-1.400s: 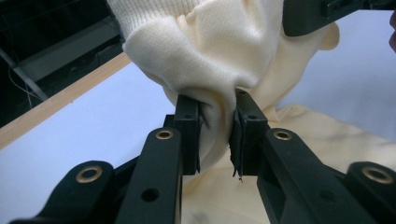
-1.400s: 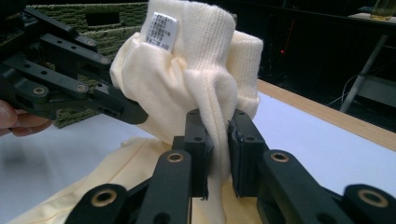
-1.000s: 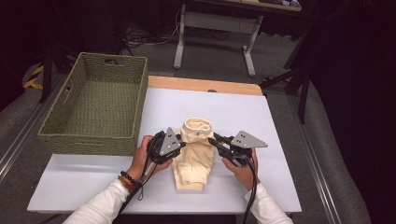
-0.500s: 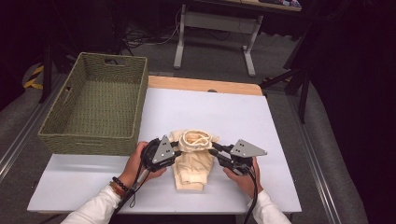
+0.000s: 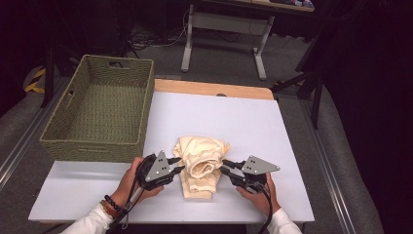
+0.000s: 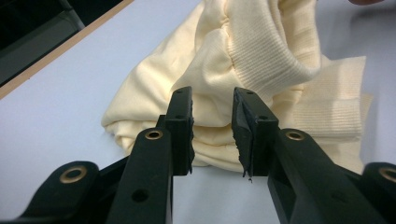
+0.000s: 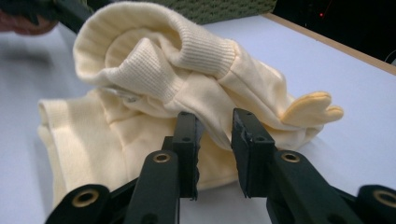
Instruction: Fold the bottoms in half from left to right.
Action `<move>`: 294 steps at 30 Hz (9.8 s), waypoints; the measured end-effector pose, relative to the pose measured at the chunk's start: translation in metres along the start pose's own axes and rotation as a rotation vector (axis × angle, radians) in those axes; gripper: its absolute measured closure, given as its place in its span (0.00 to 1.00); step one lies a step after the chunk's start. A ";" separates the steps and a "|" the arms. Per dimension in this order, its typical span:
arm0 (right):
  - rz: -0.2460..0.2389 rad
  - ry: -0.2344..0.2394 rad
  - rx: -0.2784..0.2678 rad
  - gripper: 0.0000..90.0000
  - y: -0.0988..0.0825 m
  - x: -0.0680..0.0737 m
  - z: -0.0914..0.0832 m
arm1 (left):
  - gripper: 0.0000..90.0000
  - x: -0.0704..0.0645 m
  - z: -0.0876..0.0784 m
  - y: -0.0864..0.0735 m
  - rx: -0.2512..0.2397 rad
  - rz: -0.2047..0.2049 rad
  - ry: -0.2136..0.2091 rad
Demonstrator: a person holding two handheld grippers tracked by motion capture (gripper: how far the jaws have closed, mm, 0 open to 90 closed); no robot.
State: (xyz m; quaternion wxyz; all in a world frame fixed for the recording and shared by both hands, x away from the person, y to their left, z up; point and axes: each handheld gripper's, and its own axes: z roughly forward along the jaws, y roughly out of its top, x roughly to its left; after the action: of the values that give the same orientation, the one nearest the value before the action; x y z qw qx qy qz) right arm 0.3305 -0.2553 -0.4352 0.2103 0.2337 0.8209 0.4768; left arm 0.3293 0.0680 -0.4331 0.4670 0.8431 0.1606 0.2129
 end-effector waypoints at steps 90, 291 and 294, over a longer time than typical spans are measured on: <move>-0.095 -0.012 0.014 0.91 0.019 0.055 -0.010 | 0.62 -0.038 0.001 0.032 0.079 0.065 -0.183; 0.106 -0.390 -0.043 0.11 -0.030 -0.008 -0.046 | 0.12 0.017 -0.098 -0.081 0.004 -0.229 0.205; 0.099 -0.389 -0.039 0.11 -0.029 -0.008 -0.045 | 0.11 0.016 -0.097 -0.081 0.015 -0.228 0.202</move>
State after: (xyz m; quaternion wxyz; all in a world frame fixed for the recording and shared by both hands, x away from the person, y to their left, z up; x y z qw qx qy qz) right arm 0.3060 -0.3036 -0.4395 0.3458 0.3572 0.7430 0.4480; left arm 0.2877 0.1870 -0.4531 0.4631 0.7972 0.3032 0.2409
